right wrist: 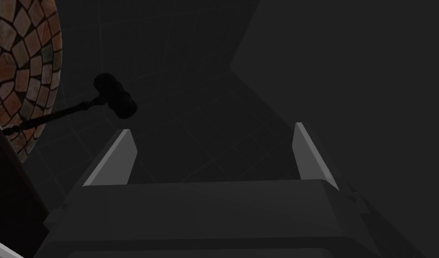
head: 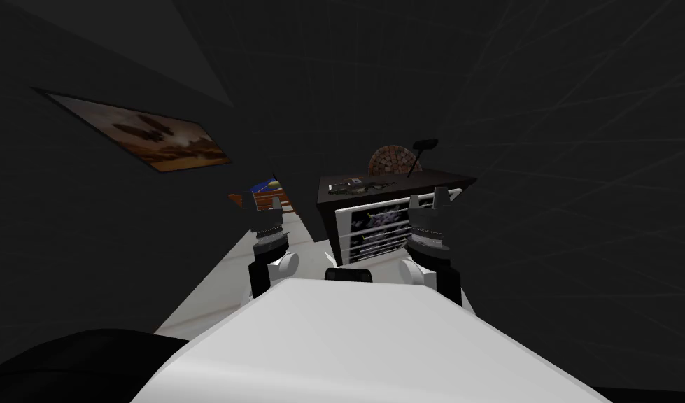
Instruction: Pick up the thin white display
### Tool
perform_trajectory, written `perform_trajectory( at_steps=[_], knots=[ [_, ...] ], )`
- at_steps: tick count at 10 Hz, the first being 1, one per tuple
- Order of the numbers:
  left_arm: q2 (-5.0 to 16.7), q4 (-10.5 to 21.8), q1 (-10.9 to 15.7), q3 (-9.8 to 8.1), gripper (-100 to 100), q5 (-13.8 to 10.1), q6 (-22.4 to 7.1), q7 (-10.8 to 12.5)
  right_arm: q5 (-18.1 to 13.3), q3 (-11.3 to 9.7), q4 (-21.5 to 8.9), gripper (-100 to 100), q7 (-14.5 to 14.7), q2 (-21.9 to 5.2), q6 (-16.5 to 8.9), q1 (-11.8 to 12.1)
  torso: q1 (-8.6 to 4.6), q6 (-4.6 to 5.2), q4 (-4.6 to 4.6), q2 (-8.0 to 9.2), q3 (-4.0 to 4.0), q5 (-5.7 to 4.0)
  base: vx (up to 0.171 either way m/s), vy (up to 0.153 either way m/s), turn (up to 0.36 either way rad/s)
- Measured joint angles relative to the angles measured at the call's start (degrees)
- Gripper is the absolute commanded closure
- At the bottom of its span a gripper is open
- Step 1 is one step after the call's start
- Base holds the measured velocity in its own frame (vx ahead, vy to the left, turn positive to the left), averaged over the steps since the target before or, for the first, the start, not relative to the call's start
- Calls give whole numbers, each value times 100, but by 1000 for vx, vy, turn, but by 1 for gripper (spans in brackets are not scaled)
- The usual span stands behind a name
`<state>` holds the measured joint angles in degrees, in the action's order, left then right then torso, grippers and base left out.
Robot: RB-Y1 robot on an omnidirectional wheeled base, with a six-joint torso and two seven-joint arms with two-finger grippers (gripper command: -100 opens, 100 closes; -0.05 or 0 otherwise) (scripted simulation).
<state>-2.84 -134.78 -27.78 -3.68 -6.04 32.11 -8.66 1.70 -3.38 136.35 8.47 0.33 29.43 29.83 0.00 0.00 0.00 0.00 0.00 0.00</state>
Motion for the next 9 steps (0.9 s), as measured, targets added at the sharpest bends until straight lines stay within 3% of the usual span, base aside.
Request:
perform_trajectory(
  at_steps=[2, 4, 9],
  knots=[
    [0, 0, 1, 1, 0, 0, 0, 0, 79, -162, -119, -100, -97, -325, 68, -109, 12, -2, 8, 40, 22, 3, -139, 40, 104],
    [0, 0, 2, 1, 0, 0, 0, 0, 167, -360, -396, -100, -253, -681, 316, -233, 11, -1, 14, 63, 36, 3, -196, 34, 92],
    [0, 0, 1, 0, 0, 0, 0, 0, 269, -842, -1014, -100, -601, -1500, 855, -602, 1, 1, 11, 46, 27, 0, -113, 16, 64]
  ],
)
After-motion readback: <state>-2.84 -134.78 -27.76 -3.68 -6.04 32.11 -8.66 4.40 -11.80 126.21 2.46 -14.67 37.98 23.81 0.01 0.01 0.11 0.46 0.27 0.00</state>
